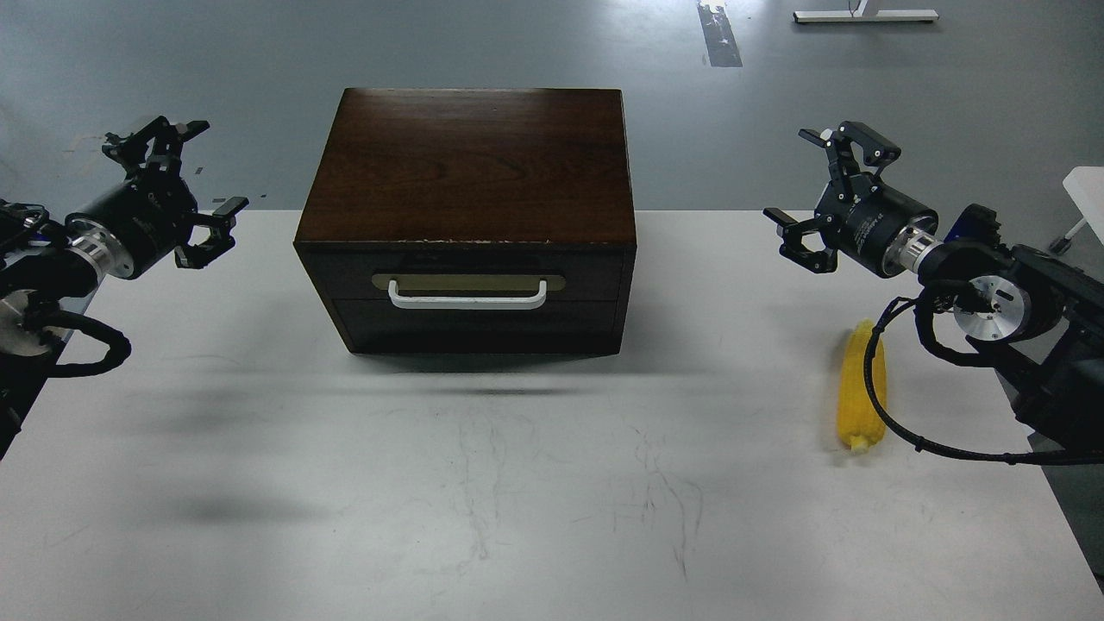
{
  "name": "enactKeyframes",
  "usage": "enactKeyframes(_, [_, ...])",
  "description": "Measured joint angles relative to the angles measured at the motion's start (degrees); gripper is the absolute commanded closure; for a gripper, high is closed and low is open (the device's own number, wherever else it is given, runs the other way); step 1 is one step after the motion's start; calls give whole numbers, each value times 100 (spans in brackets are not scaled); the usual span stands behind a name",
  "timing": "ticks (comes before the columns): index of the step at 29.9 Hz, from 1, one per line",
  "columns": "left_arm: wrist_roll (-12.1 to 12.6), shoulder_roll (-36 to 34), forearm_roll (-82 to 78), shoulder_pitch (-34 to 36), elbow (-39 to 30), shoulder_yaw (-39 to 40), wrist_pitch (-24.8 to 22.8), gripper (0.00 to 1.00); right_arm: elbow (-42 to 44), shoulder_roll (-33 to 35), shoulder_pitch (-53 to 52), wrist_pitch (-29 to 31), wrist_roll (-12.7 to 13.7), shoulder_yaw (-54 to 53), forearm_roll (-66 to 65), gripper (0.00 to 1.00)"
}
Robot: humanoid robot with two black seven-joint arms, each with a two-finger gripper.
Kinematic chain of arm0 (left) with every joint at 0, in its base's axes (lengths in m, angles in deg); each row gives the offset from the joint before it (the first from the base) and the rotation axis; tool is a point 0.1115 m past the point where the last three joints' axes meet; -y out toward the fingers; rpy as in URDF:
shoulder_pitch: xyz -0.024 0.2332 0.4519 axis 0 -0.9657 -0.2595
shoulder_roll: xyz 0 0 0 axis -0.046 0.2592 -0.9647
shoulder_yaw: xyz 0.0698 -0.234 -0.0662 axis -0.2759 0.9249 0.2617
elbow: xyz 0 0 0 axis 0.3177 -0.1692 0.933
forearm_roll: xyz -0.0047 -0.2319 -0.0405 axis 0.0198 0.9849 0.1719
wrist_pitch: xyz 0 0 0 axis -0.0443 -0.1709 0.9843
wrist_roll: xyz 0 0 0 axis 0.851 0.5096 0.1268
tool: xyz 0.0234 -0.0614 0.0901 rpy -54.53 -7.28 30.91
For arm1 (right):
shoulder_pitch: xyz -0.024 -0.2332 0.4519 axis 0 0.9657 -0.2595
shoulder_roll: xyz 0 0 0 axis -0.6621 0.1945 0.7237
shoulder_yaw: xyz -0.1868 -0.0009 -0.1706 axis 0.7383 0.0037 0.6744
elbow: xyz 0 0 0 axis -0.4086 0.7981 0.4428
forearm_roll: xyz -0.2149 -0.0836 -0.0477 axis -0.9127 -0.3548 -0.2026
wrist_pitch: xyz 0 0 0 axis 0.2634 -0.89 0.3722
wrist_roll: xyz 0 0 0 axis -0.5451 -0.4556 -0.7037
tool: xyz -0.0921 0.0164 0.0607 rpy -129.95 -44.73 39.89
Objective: Put corn in drawer with both arms
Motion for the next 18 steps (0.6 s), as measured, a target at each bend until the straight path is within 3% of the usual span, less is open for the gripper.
enactKeyframes(18, [-58,-60,-31,-14,-7,-33,0,2,18,-7,-9,-35,-3,-3,0,0])
